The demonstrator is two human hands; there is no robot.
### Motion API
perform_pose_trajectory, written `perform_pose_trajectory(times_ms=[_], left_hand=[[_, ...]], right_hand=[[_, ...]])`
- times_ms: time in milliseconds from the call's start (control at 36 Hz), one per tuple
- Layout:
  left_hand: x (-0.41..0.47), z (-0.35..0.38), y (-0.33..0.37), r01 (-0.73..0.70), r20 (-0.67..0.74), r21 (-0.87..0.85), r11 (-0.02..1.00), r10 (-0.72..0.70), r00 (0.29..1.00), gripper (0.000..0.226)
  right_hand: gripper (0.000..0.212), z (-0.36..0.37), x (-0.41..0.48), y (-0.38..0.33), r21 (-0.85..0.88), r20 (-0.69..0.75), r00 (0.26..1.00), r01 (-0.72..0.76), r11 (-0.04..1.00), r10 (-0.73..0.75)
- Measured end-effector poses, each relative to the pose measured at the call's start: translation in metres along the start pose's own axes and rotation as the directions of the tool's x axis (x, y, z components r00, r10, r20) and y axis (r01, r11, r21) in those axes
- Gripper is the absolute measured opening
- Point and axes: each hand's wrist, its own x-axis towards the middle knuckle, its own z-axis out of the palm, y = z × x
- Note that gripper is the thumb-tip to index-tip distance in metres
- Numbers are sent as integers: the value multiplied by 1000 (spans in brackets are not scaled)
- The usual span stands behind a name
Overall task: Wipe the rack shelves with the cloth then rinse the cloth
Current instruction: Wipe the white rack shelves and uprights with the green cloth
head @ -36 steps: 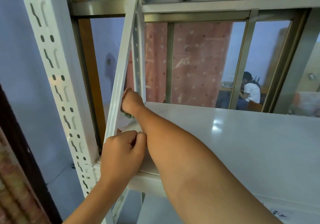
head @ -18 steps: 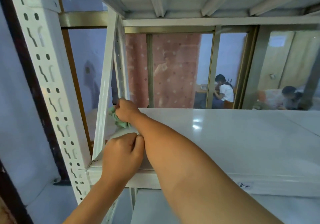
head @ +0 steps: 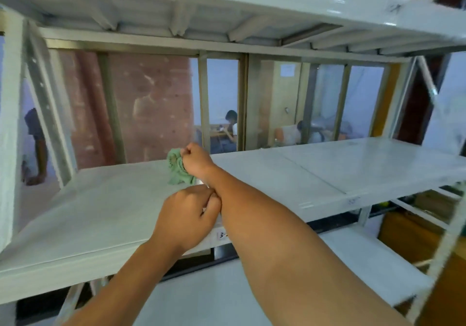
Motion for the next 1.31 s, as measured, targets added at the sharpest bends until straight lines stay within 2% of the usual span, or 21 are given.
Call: perform_pose_trajectory(times_ms=[194,306,389,472,556,667,722,778,833,972,1167,1306], left_hand=[[49,82,97,-133,43,-119,984,139,989,29],[74,141,163,-207,46,-154,966,216,975,35],[98,187,204,-238,103,-115,964,250,963,38],[122,233,238,-253,158,-9,967,252,955,35],[144,276,267,-201,230,8,979,194,954,25],[172,329,300,-181,292,30,983,164,942,31],[187,353,314,-178,318,25,984,161,934,34],[200,376,329,-183,332,26,983,165,929,34],[214,397,341,-196,349,45,980,168,922,35],[248,448,363,-209,378,87,974,162,911,38],[302,514,378,-186,393,112,976,128,911,41],[336,550,381,-186,427,187,965,91,900,40]], right_hand=[[34,-135,-28,82,-42,-126,989,-88,995,82],[32,-219,-49,137,-74,-210,973,-118,990,100],[33,-283,-63,180,-89,-256,959,-146,985,119],[31,-347,-80,218,-85,-321,940,-151,985,116],[19,-405,-97,253,-85,-366,924,-153,984,112],[13,-468,-109,303,-79,-417,898,-188,979,139],[11,-495,-111,325,8,-441,877,-208,978,190],[20,-520,-113,346,79,-452,856,-241,967,250],[29,-539,-115,367,56,-460,847,-273,960,267],[24,-583,-98,421,-5,-533,809,-296,955,248],[20,-642,-45,475,117,-546,788,-263,958,283],[18,-671,3,496,-106,-533,830,-258,960,164]])
